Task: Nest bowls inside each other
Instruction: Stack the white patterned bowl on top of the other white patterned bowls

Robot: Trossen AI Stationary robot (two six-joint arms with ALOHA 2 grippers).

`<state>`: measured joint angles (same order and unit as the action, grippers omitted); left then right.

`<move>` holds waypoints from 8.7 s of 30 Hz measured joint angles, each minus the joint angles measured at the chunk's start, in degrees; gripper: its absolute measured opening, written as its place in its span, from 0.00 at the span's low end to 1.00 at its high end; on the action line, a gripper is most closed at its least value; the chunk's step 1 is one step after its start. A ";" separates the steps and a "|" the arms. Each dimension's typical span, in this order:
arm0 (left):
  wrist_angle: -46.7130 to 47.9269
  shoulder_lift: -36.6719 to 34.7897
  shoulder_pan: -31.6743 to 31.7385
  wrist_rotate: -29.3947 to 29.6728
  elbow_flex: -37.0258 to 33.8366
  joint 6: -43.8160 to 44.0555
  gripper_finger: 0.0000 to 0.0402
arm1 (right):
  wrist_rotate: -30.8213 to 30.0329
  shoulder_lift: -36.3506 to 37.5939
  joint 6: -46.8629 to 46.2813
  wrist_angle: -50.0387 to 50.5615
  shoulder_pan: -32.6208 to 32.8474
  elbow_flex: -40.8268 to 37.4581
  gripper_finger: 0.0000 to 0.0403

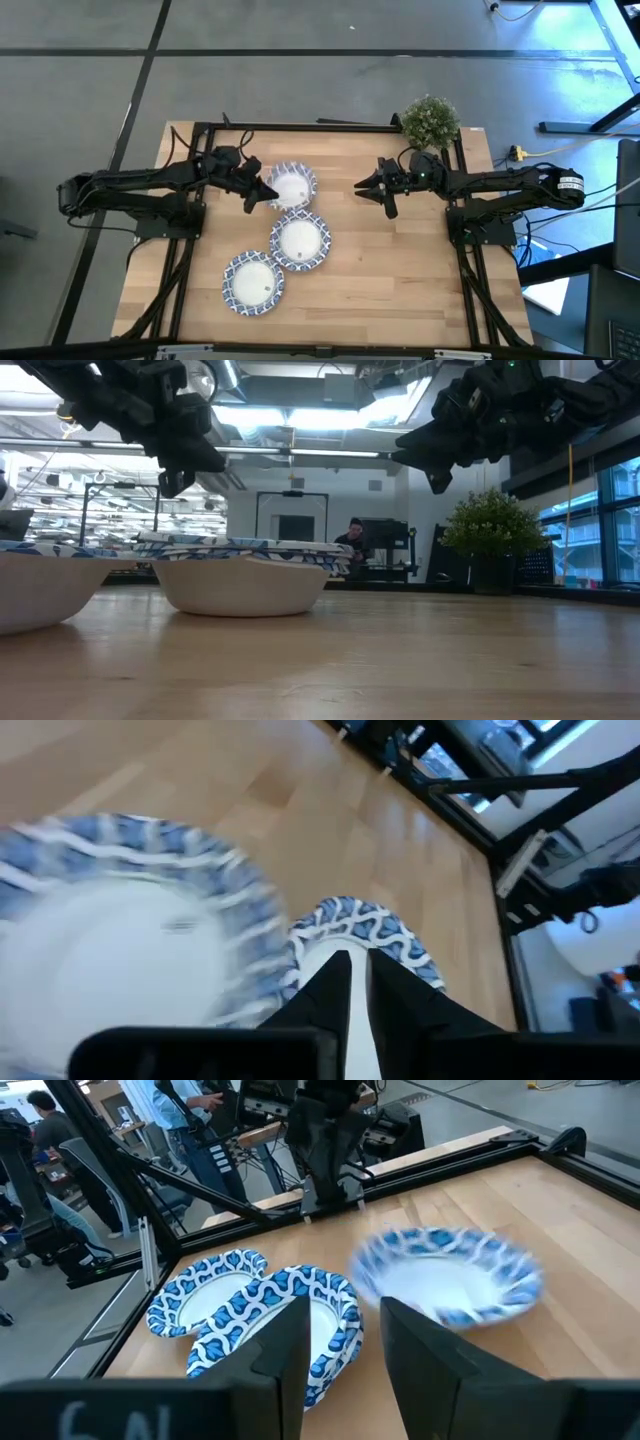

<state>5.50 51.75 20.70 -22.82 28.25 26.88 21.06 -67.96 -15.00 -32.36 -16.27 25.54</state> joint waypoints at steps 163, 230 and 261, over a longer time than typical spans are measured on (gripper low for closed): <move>-1.47 32.30 17.16 14.54 5.57 -7.91 0.24 | 1.22 0.00 -1.05 -0.57 0.02 0.00 0.31; 19.32 30.69 -3.30 -6.21 23.10 -7.27 0.00 | 1.07 0.00 0.31 0.46 -0.02 -0.02 0.31; 18.74 30.73 -1.71 9.42 23.10 -10.63 0.25 | 1.07 0.00 0.31 0.44 -0.02 -0.02 0.31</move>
<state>24.23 82.48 18.99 -13.40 51.35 16.25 22.13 -67.96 -14.70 -31.92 -16.29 25.52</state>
